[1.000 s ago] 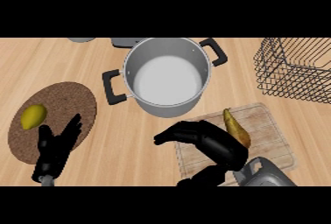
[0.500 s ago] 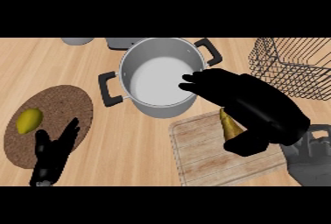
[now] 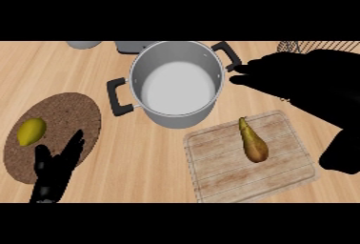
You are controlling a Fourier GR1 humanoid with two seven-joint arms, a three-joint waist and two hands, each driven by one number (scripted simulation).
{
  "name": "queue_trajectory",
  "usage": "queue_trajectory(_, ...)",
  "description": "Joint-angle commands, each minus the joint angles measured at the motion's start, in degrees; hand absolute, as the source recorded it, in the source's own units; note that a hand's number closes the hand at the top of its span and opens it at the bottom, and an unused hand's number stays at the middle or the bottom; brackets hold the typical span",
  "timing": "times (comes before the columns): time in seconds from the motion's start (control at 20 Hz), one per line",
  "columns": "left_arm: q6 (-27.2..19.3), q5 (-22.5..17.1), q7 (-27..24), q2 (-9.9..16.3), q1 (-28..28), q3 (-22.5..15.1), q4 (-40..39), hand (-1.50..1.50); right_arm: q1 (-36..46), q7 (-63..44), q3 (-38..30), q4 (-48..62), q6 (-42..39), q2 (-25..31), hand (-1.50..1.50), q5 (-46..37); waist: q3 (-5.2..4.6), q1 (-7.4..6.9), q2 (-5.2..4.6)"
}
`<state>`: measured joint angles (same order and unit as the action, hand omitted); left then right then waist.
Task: Pick the pear from the cutting board and place it in the basket
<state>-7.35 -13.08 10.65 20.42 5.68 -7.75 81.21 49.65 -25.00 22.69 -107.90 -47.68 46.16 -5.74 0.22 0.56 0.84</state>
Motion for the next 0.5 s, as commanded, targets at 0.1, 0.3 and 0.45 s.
queue_trajectory(0.1,0.48,-0.29,3.69,-0.86,0.96,-0.40,-2.24,0.00,4.71,-6.09,-1.41,0.88,-10.76,2.24,-1.50,6.53,-0.34,-0.46,-0.61)
queue_trajectory(0.3,-0.87,0.90,4.02,-2.60,1.47,-1.11,-0.14,0.00,4.58,-5.57,-3.75,2.32,-12.87,2.77,-1.50,7.84,-0.28,-0.63,-0.72)
queue_trajectory(0.45,0.21,1.51,2.75,-2.34,2.67,-0.91,-0.10,0.00,-3.82,-1.62,-4.98,-2.01,-10.13,2.83,-1.50,3.49,-0.20,-0.45,-0.82)
